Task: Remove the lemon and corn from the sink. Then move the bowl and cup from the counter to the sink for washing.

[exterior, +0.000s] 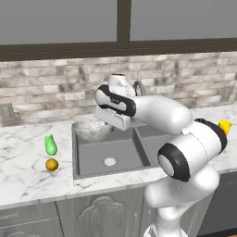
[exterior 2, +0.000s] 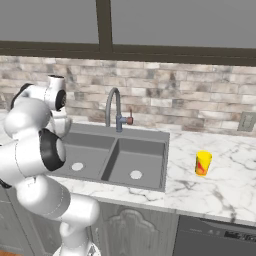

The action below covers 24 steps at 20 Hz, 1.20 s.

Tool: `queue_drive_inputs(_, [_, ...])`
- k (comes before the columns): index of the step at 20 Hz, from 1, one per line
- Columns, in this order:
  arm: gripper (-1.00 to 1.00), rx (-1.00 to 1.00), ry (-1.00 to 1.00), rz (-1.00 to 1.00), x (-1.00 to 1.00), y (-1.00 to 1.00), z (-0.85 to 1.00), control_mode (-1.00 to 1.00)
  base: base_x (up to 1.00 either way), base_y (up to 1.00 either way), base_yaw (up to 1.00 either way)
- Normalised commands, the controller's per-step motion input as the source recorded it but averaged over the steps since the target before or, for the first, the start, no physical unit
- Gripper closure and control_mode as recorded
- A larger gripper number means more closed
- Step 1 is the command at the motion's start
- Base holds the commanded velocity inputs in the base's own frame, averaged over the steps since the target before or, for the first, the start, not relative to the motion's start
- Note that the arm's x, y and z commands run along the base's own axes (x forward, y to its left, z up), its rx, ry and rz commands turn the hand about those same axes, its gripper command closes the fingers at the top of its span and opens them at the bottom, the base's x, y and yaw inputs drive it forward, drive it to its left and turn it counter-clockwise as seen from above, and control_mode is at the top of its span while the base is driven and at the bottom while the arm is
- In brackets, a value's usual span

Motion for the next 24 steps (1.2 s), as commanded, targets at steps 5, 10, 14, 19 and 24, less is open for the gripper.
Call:
queue_drive_inputs(5, [1.00,0.00,0.03,0.00,0.14,-0.20,-0.17,-1.00,0.00,0.00,0.00])
queue_drive_inputs(10, [1.00,0.00,0.01,0.00,0.16,-0.14,-0.18,-1.00,0.00,0.00,0.00])
queue_drive_inputs(14, [1.00,0.00,0.00,0.00,0.19,-0.09,-0.16,-1.00,0.00,0.00,0.00])
queue_drive_inputs(19, [1.00,0.00,0.00,0.00,0.22,-0.04,-0.17,-1.00,0.00,0.00,0.00])
queue_drive_inputs(24, [1.00,0.00,0.00,0.00,0.23,-0.04,-0.17,-1.00,0.00,0.00,0.00])
